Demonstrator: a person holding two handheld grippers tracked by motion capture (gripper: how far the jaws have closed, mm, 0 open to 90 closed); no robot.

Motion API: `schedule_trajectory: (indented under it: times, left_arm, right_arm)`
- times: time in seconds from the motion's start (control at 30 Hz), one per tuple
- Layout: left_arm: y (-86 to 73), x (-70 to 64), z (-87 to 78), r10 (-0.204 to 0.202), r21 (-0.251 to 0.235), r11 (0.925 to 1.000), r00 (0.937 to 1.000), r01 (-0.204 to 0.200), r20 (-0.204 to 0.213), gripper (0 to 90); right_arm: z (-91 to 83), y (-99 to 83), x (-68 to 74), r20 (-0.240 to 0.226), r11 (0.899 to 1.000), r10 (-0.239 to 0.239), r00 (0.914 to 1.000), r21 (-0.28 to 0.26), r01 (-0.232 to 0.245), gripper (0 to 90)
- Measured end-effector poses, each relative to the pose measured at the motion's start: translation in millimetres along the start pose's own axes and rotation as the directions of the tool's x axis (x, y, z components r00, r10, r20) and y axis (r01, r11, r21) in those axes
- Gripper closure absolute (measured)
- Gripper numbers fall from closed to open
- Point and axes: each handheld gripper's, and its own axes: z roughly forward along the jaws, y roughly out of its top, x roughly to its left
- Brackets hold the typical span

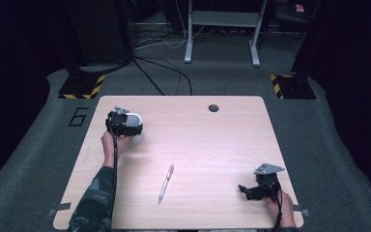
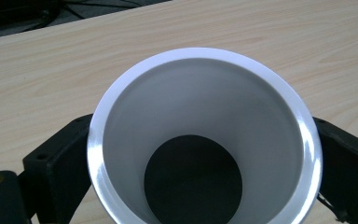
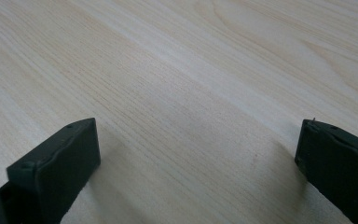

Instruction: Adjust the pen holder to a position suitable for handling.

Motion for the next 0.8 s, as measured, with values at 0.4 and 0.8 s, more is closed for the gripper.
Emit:
schedule_trajectory:
  times: [0.4, 0.8]
  left_arm:
    - [-0.2, -0.3, 0.5, 0.011, 0.000, 0.9999, 0.9998, -0.011, 0.018, 6.6]
    - [1.3, -12.6, 3.1, 0.022, -0.009, 0.9997, 0.9992, -0.022, 0.034, 6.6]
  right_arm:
    - [0.4, -0.2, 0.2, -0.003, 1.000, 0.002, 1.0000, -0.007, -0.002, 0.0]
    - [0.5, -0.2, 0.0, -0.001, 1.000, 0.002, 1.0000, -0.009, -0.002, 0.0]
